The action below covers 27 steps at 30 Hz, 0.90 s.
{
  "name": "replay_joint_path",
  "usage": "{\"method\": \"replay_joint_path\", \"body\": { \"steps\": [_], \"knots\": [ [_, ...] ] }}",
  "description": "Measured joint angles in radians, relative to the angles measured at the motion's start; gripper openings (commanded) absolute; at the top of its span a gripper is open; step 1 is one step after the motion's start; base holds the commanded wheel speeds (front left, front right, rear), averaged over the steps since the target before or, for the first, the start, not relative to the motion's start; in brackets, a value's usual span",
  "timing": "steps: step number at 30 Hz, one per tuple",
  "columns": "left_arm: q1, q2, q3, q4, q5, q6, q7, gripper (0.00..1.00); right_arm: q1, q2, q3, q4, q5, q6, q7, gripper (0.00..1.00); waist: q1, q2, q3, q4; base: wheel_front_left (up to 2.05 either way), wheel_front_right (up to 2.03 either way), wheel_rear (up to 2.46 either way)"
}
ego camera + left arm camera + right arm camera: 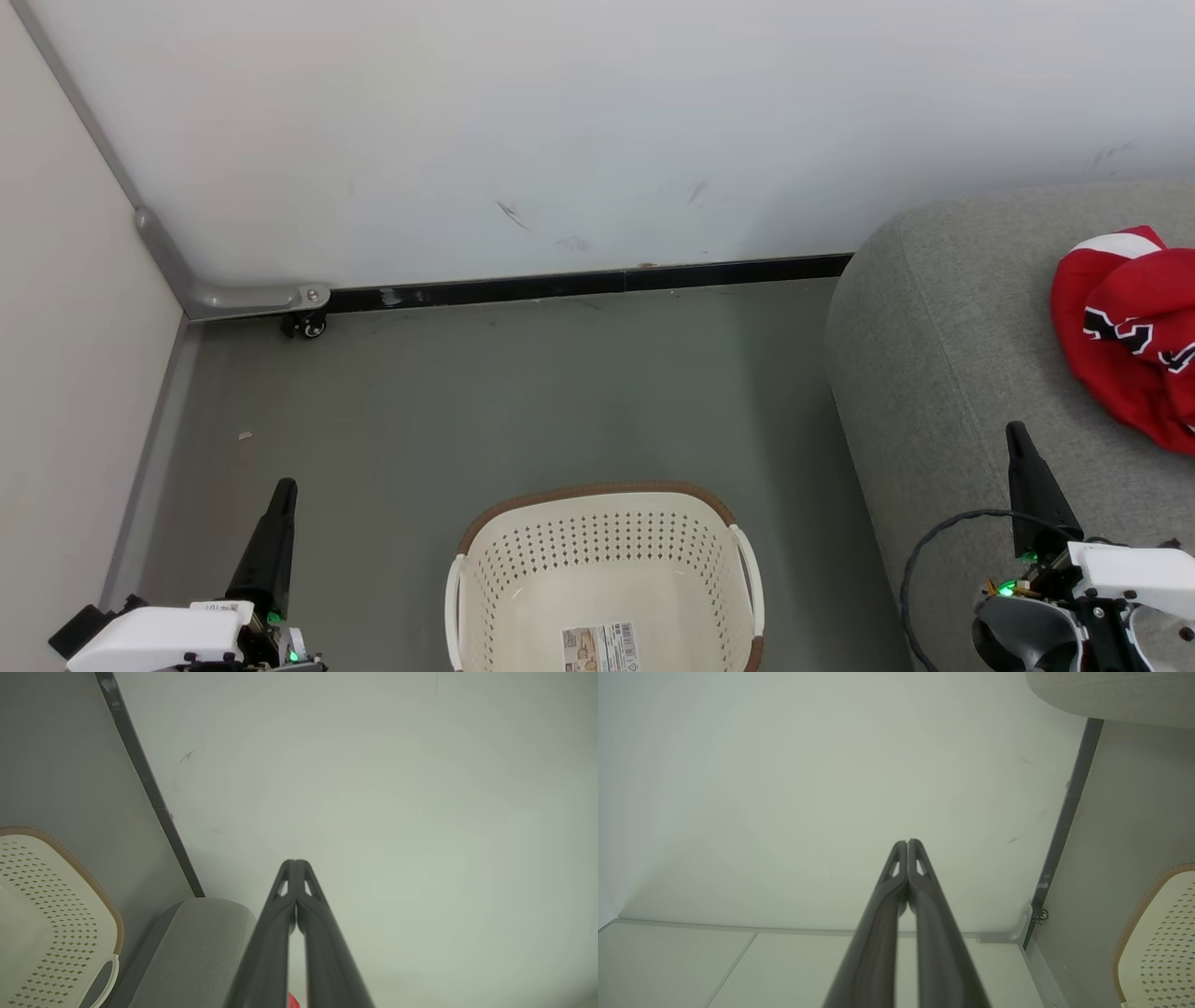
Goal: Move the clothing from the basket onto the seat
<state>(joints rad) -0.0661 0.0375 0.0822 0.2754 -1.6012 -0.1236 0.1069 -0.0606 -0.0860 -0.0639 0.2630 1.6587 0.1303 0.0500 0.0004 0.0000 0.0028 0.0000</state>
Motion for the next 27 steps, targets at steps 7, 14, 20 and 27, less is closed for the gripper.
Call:
{"method": "replay_joint_path", "body": {
  "steps": [7,14,20,27],
  "knots": [
    [0.0,0.0,0.0,0.0,0.0,0.0,0.0,0.0,0.0,0.0,-0.001,0.0,0.0,0.0,0.0,0.0,0.0,0.0,0.0,0.0,0.0,0.0,0.0],
    [0.0,0.0,0.0,0.0,0.0,0.0,0.0,0.0,0.0,0.0,-0.001,0.0,0.0,0.0,0.0,0.0,0.0,0.0,0.0,0.0,0.0,0.0,0.0],
    [0.0,0.0,0.0,0.0,0.0,0.0,0.0,0.0,0.0,0.0,-0.002,0.0,0.0,0.0,0.0,0.0,0.0,0.0,0.0,0.0,0.0,0.0,0.0],
    [0.0,0.0,0.0,0.0,0.0,0.0,0.0,0.0,0.0,0.0,-0.002,0.001,0.0,0.0,0.003,0.0,-0.0001,0.0,0.0,0.0,0.0,0.0,0.0]
  ]
}}
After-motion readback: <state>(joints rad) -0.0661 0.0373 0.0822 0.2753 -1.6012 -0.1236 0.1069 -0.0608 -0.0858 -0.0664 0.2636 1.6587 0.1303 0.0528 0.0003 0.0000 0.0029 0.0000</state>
